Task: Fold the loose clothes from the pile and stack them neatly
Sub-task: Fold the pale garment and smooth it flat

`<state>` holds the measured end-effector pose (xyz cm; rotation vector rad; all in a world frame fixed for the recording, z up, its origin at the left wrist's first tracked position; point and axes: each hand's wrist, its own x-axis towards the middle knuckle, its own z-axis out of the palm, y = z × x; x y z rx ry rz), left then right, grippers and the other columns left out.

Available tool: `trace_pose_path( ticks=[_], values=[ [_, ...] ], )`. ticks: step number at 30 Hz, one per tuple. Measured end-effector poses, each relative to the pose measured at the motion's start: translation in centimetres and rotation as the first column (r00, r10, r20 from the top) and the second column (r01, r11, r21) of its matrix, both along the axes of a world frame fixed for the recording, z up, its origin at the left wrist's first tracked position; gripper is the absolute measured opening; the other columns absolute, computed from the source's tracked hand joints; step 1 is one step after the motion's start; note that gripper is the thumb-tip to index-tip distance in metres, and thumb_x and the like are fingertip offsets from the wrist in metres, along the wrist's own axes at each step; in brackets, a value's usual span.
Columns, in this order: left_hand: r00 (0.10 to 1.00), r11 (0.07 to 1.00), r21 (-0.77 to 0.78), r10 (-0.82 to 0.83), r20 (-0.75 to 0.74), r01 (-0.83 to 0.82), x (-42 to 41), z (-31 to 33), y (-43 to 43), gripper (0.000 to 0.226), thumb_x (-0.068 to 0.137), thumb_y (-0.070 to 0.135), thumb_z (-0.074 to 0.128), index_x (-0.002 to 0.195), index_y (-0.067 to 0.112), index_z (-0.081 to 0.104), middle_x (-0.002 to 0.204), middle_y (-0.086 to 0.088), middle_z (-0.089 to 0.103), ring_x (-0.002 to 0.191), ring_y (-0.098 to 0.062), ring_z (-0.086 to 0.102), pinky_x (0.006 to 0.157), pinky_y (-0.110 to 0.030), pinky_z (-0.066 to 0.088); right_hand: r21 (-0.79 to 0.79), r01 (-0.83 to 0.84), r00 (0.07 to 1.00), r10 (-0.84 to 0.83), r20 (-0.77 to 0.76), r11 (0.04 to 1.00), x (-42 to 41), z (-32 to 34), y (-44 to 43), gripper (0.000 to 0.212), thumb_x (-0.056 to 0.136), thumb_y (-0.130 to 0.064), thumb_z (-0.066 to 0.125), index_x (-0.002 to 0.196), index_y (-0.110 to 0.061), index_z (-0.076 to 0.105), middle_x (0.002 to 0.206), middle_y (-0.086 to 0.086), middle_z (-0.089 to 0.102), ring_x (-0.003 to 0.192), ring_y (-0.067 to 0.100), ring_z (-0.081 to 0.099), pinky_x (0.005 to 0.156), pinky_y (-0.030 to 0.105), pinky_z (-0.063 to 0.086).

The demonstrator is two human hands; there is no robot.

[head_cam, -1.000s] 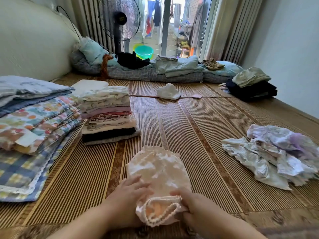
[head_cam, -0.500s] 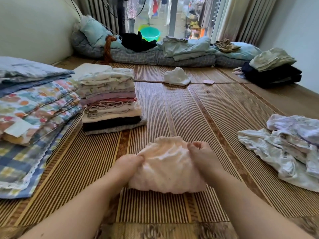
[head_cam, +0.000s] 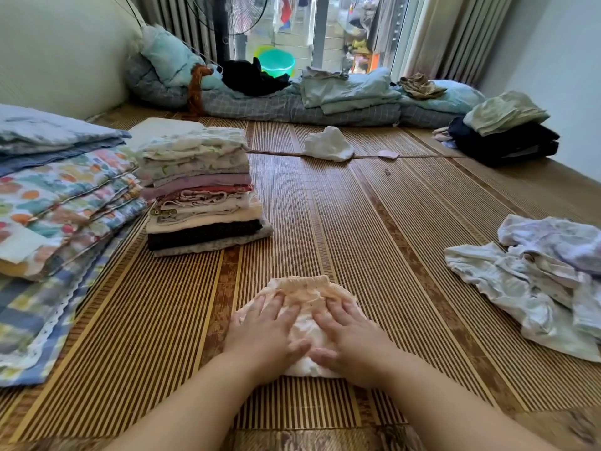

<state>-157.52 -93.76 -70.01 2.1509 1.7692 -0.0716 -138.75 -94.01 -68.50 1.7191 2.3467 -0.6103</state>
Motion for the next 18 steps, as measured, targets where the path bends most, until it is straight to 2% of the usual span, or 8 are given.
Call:
trace_pose_path(
  ticks=[3, 6, 8, 9, 10, 12, 15, 18],
  values=[
    [0.999, 0.999, -0.045, -0.001, -0.032, -0.001, 0.3, 1.5, -0.5, 0.077, 0.083, 0.073, 0.037, 0.148, 0.047, 0.007, 0.161, 0.007, -0.004, 0.148, -0.020, -0.008, 0.117, -0.055, 0.005, -0.024, 0.035, 0.994, -0.037, -0.102, 0.999, 0.0, 1.3, -0.3, 0.083, 0.084, -0.071, 0.044, 0.152, -0.034, 0.016, 0.162, -0.010, -0.001, 0.147, 0.011, -0.007, 0.120, 0.042, 0.006],
    [0.996, 0.994, -0.083, -0.072, -0.049, 0.068, 0.3, 3.5, -1.6, 0.069, 0.083, 0.068, 0.047, 0.145, 0.043, 0.028, 0.160, 0.003, 0.016, 0.146, -0.021, 0.018, 0.111, -0.048, 0.032, -0.088, 0.046, 0.988, -0.059, -0.142, 0.995, 0.6, 2.9, -1.0, 0.073, 0.080, -0.072, 0.050, 0.142, -0.034, 0.042, 0.156, -0.015, 0.025, 0.139, 0.010, 0.032, 0.114, 0.037, 0.029],
    [0.993, 0.987, -0.121, -0.109, -0.051, 0.102, 0.2, 4.6, -2.7, 0.060, 0.083, 0.064, 0.052, 0.137, 0.041, 0.042, 0.148, 0.006, 0.041, 0.123, -0.015, 0.050, 0.091, -0.036, 0.049, -0.136, 0.044, 0.987, -0.064, -0.149, 0.990, 1.3, 3.5, -1.6, 0.060, 0.079, -0.069, 0.055, 0.130, -0.037, 0.055, 0.143, -0.024, 0.040, 0.117, 0.004, 0.052, 0.101, 0.031, 0.044],
    [0.994, 0.988, -0.119, -0.100, -0.039, 0.094, 0.0, 5.0, -3.2, 0.056, 0.082, 0.063, 0.055, 0.132, 0.040, 0.048, 0.137, 0.008, 0.052, 0.108, -0.011, 0.056, 0.083, -0.031, 0.051, -0.149, 0.063, 0.978, -0.090, -0.188, 0.987, 1.6, 3.7, -1.8, 0.051, 0.080, -0.065, 0.059, 0.122, -0.037, 0.061, 0.133, -0.028, 0.048, 0.104, -0.002, 0.057, 0.093, 0.026, 0.048],
    [0.998, 0.993, -0.098, -0.063, -0.006, 0.063, -0.1, 5.3, -3.5, 0.053, 0.080, 0.063, 0.058, 0.128, 0.040, 0.051, 0.127, 0.010, 0.057, 0.099, -0.008, 0.056, 0.079, -0.028, 0.050, -0.139, 0.105, 0.959, -0.137, -0.247, 0.985, 1.8, 3.8, -1.9, 0.040, 0.080, -0.059, 0.063, 0.113, -0.036, 0.066, 0.120, -0.026, 0.059, 0.092, -0.007, 0.060, 0.084, 0.020, 0.051],
    [0.996, 0.998, -0.011, 0.060, 0.068, -0.060, -0.6, 5.4, -4.0, 0.059, 0.077, 0.064, 0.061, 0.129, 0.040, 0.046, 0.128, 0.007, 0.051, 0.106, -0.011, 0.051, 0.089, -0.031, 0.048, -0.036, 0.267, 0.901, -0.263, -0.346, 0.963, 2.1, 3.8, -1.9, 0.032, 0.080, -0.051, 0.068, 0.108, -0.035, 0.066, 0.100, -0.018, 0.065, 0.081, -0.004, 0.062, 0.066, 0.013, 0.052],
    [0.971, 0.970, -0.026, 0.240, -0.006, -0.240, -1.3, 4.9, -3.9, 0.093, 0.076, 0.073, 0.054, 0.148, 0.031, 0.013, 0.151, -0.009, 0.025, 0.134, -0.029, 0.031, 0.108, -0.046, 0.035, 0.076, 0.478, 0.868, -0.457, -0.194, 0.875, 2.3, 3.1, -1.6, 0.071, 0.069, -0.065, 0.070, 0.126, -0.026, 0.054, 0.122, -0.001, 0.054, 0.106, 0.013, 0.056, 0.082, 0.024, 0.052],
    [0.951, 0.936, -0.176, 0.309, -0.003, -0.304, -1.4, 4.6, -3.8, 0.097, 0.075, 0.073, 0.054, 0.149, 0.026, 0.014, 0.148, -0.010, 0.031, 0.133, -0.031, 0.031, 0.107, -0.046, 0.037, -0.069, 0.477, 0.874, -0.481, -0.072, 0.876, 2.0, 2.5, -1.5, 0.064, 0.062, -0.069, 0.070, 0.104, -0.022, 0.061, 0.104, -0.002, 0.063, 0.093, 0.014, 0.061, 0.076, 0.027, 0.053]
  ],
)
